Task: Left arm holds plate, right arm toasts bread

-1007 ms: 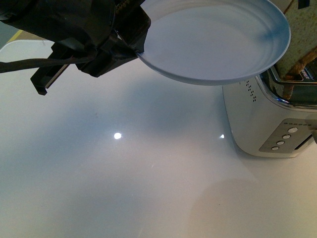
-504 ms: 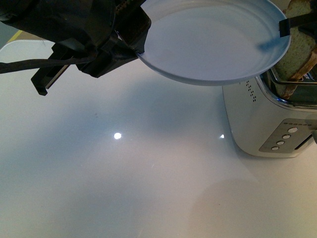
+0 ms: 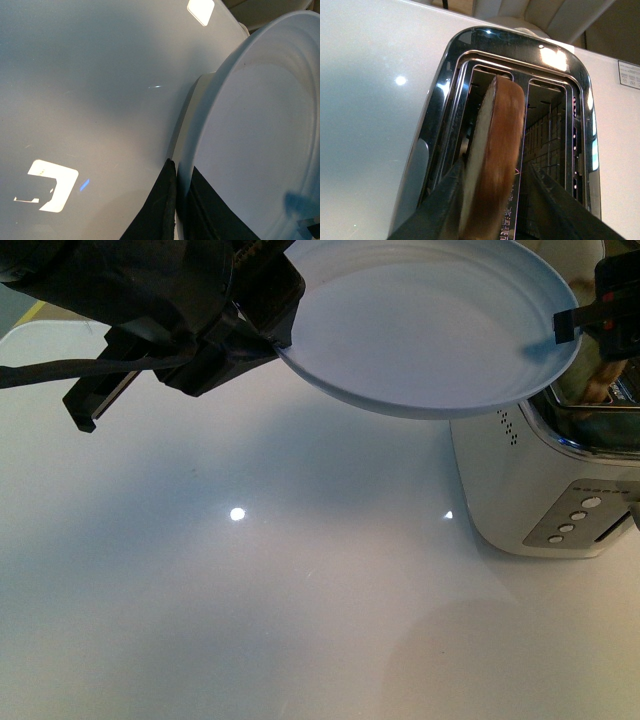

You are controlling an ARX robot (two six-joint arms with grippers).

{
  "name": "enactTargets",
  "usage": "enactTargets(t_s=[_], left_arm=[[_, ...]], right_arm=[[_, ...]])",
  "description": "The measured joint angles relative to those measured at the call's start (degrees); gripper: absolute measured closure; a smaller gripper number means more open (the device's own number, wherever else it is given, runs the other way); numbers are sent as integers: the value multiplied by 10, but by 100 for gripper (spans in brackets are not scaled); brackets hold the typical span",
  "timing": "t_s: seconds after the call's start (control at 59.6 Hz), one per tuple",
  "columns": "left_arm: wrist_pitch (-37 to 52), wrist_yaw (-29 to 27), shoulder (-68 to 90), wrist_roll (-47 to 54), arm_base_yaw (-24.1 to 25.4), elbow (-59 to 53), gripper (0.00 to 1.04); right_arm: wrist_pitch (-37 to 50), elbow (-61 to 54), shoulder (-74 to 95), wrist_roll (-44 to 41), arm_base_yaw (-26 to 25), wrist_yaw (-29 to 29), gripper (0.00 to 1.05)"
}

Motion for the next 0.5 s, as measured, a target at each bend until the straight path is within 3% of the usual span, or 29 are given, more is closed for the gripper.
enactTargets(t_s=[0.151,0.336,0.504], left_arm=[[0,0,0,0,1,0,102],[0,2,0,0,3,0,102],[1,1,0,0,3,0,102]], right_arm=[[28,-22,-6,23,-3,9,33],[42,-49,-61,43,-5,21,8],[40,-75,-153,59,-7,41,9]])
